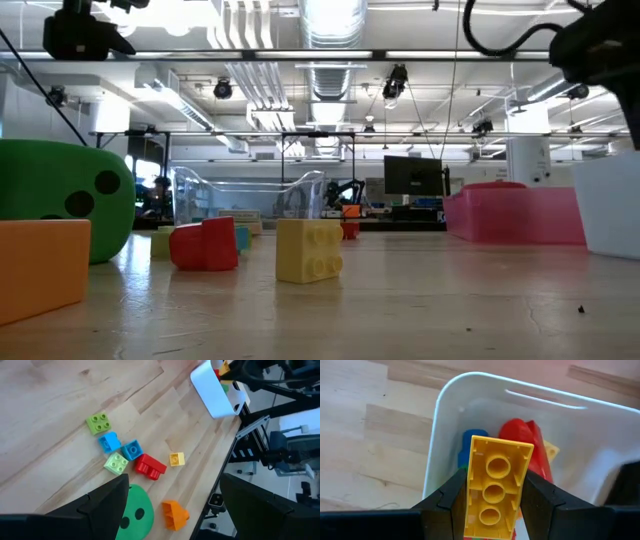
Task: Pick & Place Toys
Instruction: Put the yellow game piece into the white bin
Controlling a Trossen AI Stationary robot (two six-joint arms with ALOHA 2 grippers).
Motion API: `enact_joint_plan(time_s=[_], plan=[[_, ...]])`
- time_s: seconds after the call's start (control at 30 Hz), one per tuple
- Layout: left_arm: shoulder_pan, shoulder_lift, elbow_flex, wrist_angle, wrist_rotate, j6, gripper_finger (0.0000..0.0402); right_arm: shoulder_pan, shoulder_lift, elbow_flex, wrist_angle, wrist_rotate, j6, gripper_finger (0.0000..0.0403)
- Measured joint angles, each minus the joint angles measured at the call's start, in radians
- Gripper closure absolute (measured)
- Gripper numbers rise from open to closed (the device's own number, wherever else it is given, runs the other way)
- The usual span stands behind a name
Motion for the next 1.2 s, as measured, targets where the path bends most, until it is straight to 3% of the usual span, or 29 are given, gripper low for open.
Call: enact_joint_plan(time_s=[0.67,1.2], plan=[[0.000,0.000,-0.001,-0.004,0.004,-0.005,0.0085,-0.058,0.131,-0.016,0.051,-0.042,-0.145,0.0271],[0.000,0.000,-0.001,-0.004,0.004,-0.007,0.0085,-0.058,0.143,-0.025,0.074,-0.059,-0.159,0.0271]])
